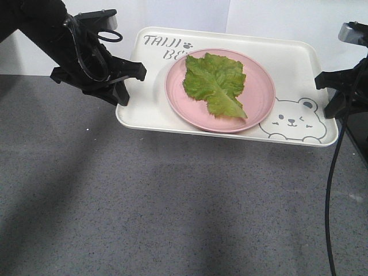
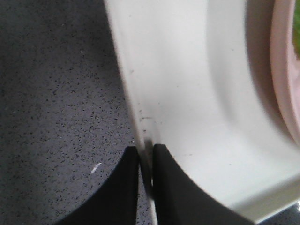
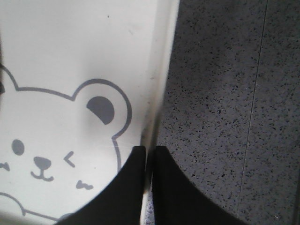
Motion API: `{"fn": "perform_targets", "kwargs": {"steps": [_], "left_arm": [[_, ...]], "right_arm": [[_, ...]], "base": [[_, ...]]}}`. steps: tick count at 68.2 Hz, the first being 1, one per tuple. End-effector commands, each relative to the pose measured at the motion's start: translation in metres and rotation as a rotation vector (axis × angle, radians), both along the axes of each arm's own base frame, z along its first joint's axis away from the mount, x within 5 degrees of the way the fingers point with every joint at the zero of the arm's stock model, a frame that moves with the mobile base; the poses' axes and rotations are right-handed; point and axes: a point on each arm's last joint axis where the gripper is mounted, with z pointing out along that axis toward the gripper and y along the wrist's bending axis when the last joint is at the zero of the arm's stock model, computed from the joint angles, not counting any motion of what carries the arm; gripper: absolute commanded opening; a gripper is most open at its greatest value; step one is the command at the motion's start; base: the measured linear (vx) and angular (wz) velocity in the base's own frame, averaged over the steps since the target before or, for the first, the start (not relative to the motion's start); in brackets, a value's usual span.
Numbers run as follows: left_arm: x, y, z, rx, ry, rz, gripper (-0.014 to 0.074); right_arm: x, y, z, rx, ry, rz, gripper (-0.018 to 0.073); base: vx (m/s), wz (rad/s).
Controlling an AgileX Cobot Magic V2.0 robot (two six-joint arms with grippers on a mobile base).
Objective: Transfer vegetables to tray and serve
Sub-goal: 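Hold the tray level with both grippers above the counter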
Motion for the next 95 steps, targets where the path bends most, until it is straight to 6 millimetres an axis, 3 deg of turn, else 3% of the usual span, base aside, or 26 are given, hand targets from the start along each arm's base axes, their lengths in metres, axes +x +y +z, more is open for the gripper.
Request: {"fn": "perform_targets", "kwargs": {"steps": [1,95], "left_arm": [[-0.0198,-0.0213,0.0363,-0.194,-0.082,-0.071,-0.0006],[-0.0198,-0.0213,0.0363,-0.194,-0.082,-0.071,-0.0006]], "right_arm": [[-0.0139,0.0240,0.0303,0.150,-0.065,0.069,-0.0006],[-0.0139,0.0240,0.0303,0.150,-0.065,0.069,-0.0006]], "base": [[0.00,0.02],[0.00,0.00]]}}
